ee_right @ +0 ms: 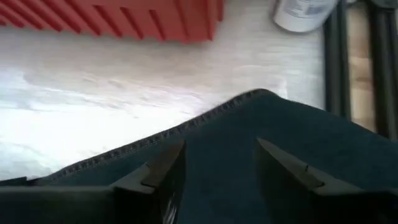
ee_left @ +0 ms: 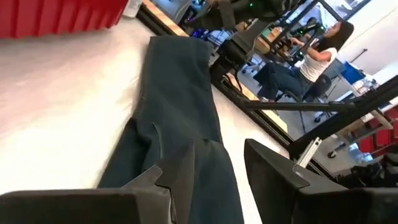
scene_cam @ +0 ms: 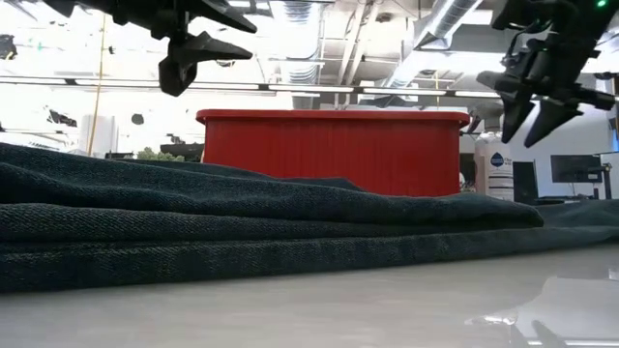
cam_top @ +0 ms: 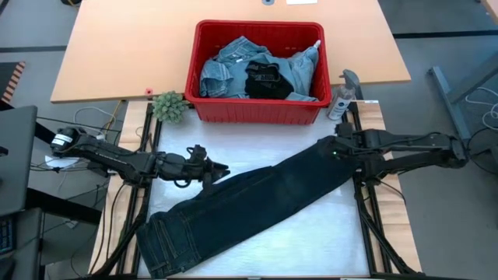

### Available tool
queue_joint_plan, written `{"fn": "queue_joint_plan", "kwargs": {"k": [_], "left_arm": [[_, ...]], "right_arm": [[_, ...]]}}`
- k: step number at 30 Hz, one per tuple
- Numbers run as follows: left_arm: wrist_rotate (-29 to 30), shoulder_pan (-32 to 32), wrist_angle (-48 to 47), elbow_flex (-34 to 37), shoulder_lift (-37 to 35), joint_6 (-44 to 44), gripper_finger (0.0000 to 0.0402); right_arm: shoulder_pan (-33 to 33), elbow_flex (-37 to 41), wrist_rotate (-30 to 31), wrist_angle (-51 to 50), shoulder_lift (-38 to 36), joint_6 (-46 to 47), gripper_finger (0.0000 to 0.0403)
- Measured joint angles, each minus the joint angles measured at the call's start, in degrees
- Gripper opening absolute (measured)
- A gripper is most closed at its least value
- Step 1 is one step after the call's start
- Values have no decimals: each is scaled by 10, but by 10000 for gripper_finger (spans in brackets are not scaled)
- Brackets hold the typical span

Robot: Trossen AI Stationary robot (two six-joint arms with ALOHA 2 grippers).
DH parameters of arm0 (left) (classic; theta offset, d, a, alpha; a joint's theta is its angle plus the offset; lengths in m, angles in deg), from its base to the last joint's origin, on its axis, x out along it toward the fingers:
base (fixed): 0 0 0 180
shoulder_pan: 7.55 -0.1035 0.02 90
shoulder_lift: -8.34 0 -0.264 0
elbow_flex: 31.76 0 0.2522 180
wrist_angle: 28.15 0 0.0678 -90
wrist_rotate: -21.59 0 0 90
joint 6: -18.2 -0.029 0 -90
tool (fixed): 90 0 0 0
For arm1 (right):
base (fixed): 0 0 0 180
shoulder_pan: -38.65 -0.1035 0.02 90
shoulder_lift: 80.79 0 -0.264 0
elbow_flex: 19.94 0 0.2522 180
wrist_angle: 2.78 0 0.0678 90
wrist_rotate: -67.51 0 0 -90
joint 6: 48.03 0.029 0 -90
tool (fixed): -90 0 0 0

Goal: Fold Laundry from Bin
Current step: Fold the black pants

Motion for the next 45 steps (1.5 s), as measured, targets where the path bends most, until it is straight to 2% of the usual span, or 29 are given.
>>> {"fn": "queue_joint_plan", "kwargs": {"k": [8, 24, 45], "left_arm": [[0, 0, -45, 0, 0, 4, 128], [0, 0, -162, 0, 0, 4, 128], [0, 0, -218, 0, 0, 3, 128]], "right_arm": [[12, 0, 3, 52, 0, -36, 200], [25, 0, -2, 64, 0, -118, 200], [25, 0, -2, 68, 0, -125, 200]]}}
